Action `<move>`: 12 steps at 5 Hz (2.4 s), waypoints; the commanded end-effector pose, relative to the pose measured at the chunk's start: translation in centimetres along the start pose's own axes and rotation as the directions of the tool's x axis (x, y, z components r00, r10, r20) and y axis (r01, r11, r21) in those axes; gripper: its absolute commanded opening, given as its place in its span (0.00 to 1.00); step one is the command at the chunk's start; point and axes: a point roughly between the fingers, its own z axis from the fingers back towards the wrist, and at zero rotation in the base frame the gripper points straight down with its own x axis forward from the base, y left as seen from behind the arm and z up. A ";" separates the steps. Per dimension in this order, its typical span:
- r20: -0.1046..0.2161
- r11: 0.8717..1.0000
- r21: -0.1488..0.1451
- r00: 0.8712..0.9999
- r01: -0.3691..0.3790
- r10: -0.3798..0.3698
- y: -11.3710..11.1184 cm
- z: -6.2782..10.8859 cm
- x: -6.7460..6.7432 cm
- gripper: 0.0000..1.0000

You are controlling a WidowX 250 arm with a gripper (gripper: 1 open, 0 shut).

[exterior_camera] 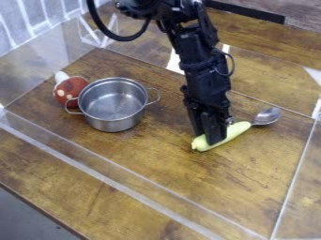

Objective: Move the green spoon to the right

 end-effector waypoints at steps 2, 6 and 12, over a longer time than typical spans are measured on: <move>0.033 0.998 -0.029 0.998 0.055 -0.054 0.3 0.9 0.7 0.00; 0.046 0.993 -0.096 0.997 0.061 -0.057 -1.7 0.7 -1.2 0.00; -0.082 0.995 0.072 0.994 0.074 -0.068 -2.4 6.4 0.7 1.00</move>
